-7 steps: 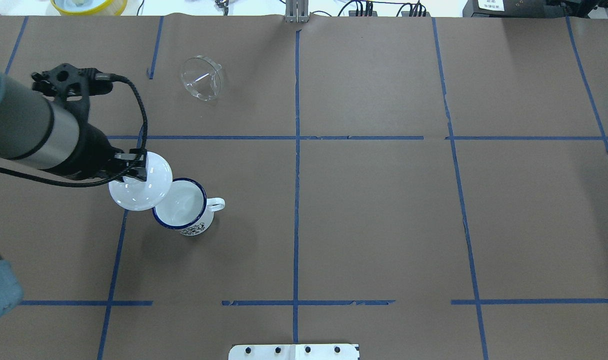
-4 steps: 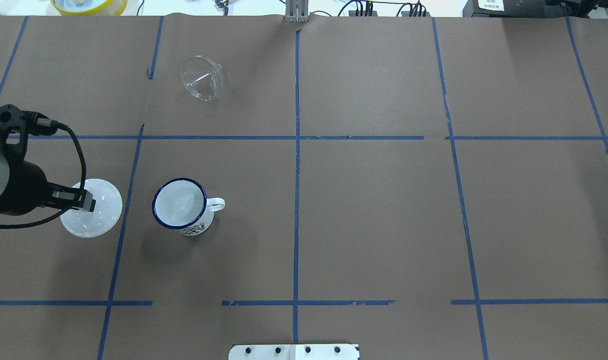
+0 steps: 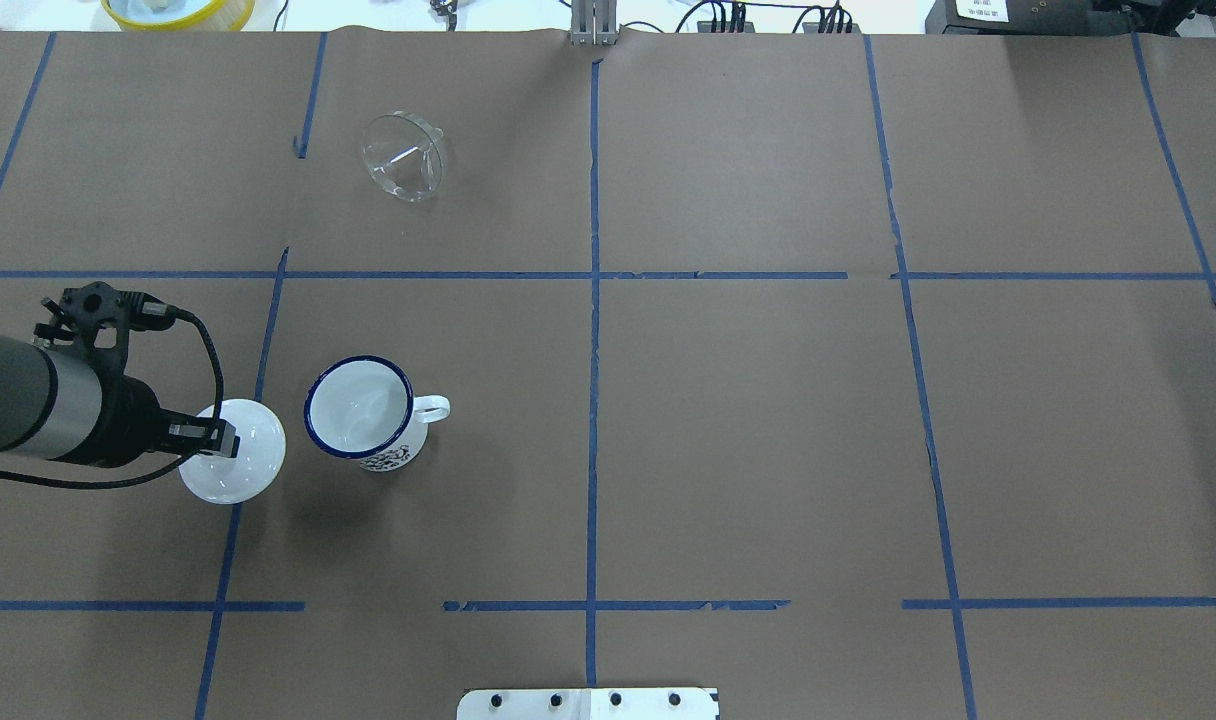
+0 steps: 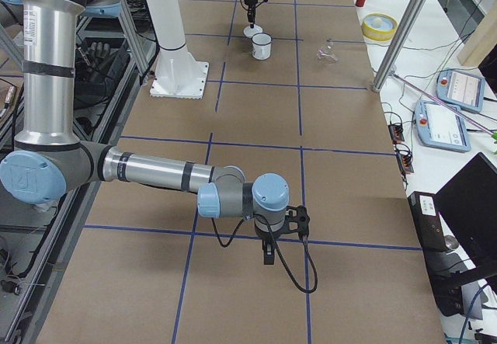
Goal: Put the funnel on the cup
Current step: 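Lift the white funnel off the mug and set it down beside it, then reach the left gripper to the clear glass funnel and grasp it, then lift the glass funnel and carry it over the white mug, then lower the glass funnel into the mug and open the left gripper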
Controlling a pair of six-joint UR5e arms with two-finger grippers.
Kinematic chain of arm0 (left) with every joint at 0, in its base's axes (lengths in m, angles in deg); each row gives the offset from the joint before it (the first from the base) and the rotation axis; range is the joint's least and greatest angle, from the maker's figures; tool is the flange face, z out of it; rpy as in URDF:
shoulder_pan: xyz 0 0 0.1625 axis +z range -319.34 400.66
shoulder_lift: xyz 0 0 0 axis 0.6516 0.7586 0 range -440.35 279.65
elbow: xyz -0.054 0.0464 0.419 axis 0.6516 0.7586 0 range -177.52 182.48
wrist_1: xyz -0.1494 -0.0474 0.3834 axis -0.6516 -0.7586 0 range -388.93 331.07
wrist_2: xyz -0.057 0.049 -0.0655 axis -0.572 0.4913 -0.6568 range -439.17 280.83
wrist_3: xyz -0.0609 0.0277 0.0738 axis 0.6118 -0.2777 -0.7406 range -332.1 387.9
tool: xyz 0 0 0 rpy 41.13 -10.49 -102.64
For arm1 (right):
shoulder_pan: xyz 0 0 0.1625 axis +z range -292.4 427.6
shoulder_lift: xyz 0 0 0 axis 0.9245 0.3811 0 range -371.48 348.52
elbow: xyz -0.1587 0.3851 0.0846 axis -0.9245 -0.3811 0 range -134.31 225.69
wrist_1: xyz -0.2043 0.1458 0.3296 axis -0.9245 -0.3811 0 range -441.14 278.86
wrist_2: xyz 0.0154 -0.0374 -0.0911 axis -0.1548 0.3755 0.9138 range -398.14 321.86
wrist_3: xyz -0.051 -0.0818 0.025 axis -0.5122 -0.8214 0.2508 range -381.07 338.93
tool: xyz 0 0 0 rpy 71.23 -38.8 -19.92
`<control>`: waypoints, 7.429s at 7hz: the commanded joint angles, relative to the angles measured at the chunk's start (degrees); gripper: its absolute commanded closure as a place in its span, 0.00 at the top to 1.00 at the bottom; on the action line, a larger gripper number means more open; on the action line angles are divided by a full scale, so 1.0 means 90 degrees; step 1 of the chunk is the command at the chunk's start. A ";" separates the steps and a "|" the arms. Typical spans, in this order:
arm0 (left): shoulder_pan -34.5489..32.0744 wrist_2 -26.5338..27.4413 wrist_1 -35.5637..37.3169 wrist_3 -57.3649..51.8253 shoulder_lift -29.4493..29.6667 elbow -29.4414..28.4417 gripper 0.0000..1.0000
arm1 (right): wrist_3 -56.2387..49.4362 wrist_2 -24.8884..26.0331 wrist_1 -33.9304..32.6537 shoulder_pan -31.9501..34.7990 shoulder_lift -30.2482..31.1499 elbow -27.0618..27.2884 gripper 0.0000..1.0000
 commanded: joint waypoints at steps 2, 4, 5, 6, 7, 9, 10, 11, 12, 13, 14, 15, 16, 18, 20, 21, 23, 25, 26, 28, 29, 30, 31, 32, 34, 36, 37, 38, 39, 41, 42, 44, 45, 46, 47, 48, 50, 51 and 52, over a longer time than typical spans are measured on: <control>0.0241 0.0059 -0.0439 0.0048 -0.0015 -0.0372 0.00 | 0.0000 0.0000 0.0000 0.0000 0.0000 0.0000 1.00; 0.0241 0.0059 -0.0439 0.0048 -0.0005 -0.0382 0.39 | 0.0000 0.0000 0.0000 0.0000 0.0000 0.0000 1.00; 0.0241 0.0059 -0.0439 0.0077 -0.0005 -0.0372 0.99 | 0.0000 0.0000 0.0000 0.0000 0.0000 0.0000 1.00; 0.0203 0.0059 -0.0439 0.0077 -0.0005 -0.0314 1.00 | 0.0000 0.0000 0.0000 0.0000 0.0000 0.0000 1.00; 0.0038 0.0059 -0.0430 0.0077 -0.0034 -0.0091 1.00 | 0.0000 0.0000 0.0000 0.0000 0.0000 0.0000 1.00; -0.1119 0.0020 -0.0420 0.0067 0.0033 0.0369 1.00 | 0.0000 0.0000 0.0000 0.0000 0.0000 0.0000 1.00; -0.1319 0.0010 -0.0439 0.0222 0.0256 0.0341 1.00 | 0.0000 0.0000 0.0000 0.0000 0.0000 0.0000 1.00; -0.1582 0.0020 -0.0459 0.0871 0.0645 0.0148 1.00 | 0.0000 0.0000 0.0000 0.0000 0.0000 0.0000 1.00; -0.1604 0.0232 -0.0488 0.2183 0.1248 -0.0231 1.00 | 0.0000 0.0000 0.0000 0.0000 0.0000 0.0000 1.00; -0.1595 0.0689 -0.0546 0.3066 0.2183 -0.0960 1.00 | 0.0000 0.0000 0.0000 0.0000 0.0000 0.0000 1.00; -0.1566 0.1109 -0.0769 0.3790 0.2888 -0.1770 1.00 | 0.0000 0.0000 0.0000 0.0000 0.0000 0.0000 1.00; -0.1565 0.1452 -0.1400 0.4175 0.3262 -0.2445 1.00 | 0.0000 0.0000 0.0000 0.0000 0.0000 0.0000 1.00; -0.1536 0.1881 -0.2266 0.4855 0.3518 -0.3506 1.00 | 0.0000 0.0000 0.0000 0.0000 0.0000 0.0000 1.00; -0.1487 0.2519 -0.2909 0.5067 0.4386 -0.5152 1.00 | 0.0000 0.0000 0.0000 0.0000 0.0000 0.0000 1.00; -0.1458 0.2529 -0.3464 0.5067 0.4884 -0.6186 1.00 | 0.0000 0.0000 0.0000 0.0000 0.0000 0.0000 1.00; -0.1429 0.2530 -0.3563 0.5058 0.4887 -0.6279 1.00 | 0.0000 0.0000 0.0000 0.0000 0.0000 0.0000 1.00; -0.1350 0.2520 -0.3603 0.5048 0.4984 -0.6358 0.17 | 0.0000 0.0000 0.0000 0.0000 0.0000 0.0000 1.00; -0.1360 0.2510 -0.3711 0.4970 0.4985 -0.6319 0.00 | 0.0000 0.0000 0.0000 0.0000 0.0000 0.0010 1.00; -0.1380 0.2510 -0.3711 0.4970 0.4975 -0.6309 0.00 | 0.0000 0.0000 0.0000 0.0000 0.0000 0.0010 1.00; -0.1515 0.2471 -0.3662 0.4892 0.4927 -0.5719 0.00 | 0.0000 0.0000 0.0000 0.0000 0.0000 0.0000 1.00; -0.1594 0.2345 -0.3237 0.4582 0.4791 -0.4901 0.00 | 0.0000 0.0000 0.0000 0.0000 0.0000 0.0010 1.00; -0.1672 0.1803 -0.2411 0.4473 0.4761 -0.4226 0.00 | 0.0000 0.0000 0.0000 0.0000 0.0000 0.0000 1.00; -0.1682 0.1536 -0.1638 0.4462 0.4731 -0.3436 0.00 | 0.0000 0.0000 0.0000 0.0000 0.0000 0.0000 1.00; -0.1663 0.1359 -0.0567 0.4143 0.4673 -0.2732 0.00 | 0.0000 0.0000 0.0000 0.0000 0.0000 0.0000 1.00; -0.1663 0.0755 0.2144 0.3546 0.4653 -0.1141 0.00 | 0.0000 0.0000 0.0000 0.0000 0.0000 0.0010 1.00; -0.1634 0.0062 0.4939 0.2513 0.5071 -0.0345 0.00 | 0.0000 0.0000 0.0000 0.0000 0.0000 0.0000 1.00; -0.1556 -0.0280 0.6005 0.1590 0.5276 -0.0391 0.00 | 0.0000 0.0000 0.0000 0.0000 0.0000 0.0000 1.00; -0.1536 -0.0728 0.6644 0.0653 0.5268 -0.0401 0.00 | 0.0000 0.0000 0.0000 0.0000 0.0000 0.0000 1.00; -0.1468 -0.0810 0.7008 0.0083 0.5268 -0.0643 0.00 | 0.0000 0.0000 0.0000 0.0000 0.0000 0.0010 1.00; -0.0729 -0.0859 0.6479 0.0038 0.5007 -0.0947 0.00 | 0.0000 0.0000 0.0000 0.0000 0.0000 0.0000 1.00; -0.0697 -0.0869 0.5914 0.0096 0.4811 -0.1016 0.00 | 0.0000 0.0000 0.0000 0.0000 0.0000 0.0000 1.00; -0.0609 -0.0859 0.5461 0.0097 0.4693 -0.1338 0.00 | 0.0000 0.0000 0.0000 0.0000 0.0000 0.0000 1.00; -0.0560 -0.0859 0.5227 0.0097 0.4673 -0.1493 0.00 | 0.0000 0.0000 0.0000 0.0000 0.0000 0.0000 1.00; -0.0501 -0.0859 0.5205 0.0087 0.4663 -0.1562 0.00 | 0.0000 0.0000 0.0000 0.0000 0.0000 0.0000 1.00; -0.0433 -0.0849 0.5128 0.0077 0.4527 -0.1563 0.00 | 0.0000 0.0000 0.0000 0.0000 0.0000 0.0000 1.00; -0.0404 -0.0849 0.4750 0.0096 0.4333 -0.1563 0.00 | 0.0000 0.0000 0.0000 0.0000 0.0000 0.0000 1.00; -0.0394 -0.0849 0.4668 0.0077 0.4262 -0.1534 0.13 | 0.0000 0.0000 0.0000 0.0000 0.0000 0.0000 1.00; -0.0393 -0.0859 0.4658 0.0067 0.4262 -0.1524 0.21 | 0.0000 0.0000 0.0000 0.0000 0.0000 0.0000 1.00; -0.0355 -0.0859 0.4658 0.0067 0.4262 -0.1485 0.29 | 0.0000 0.0000 0.0000 0.0000 0.0000 0.0000 1.00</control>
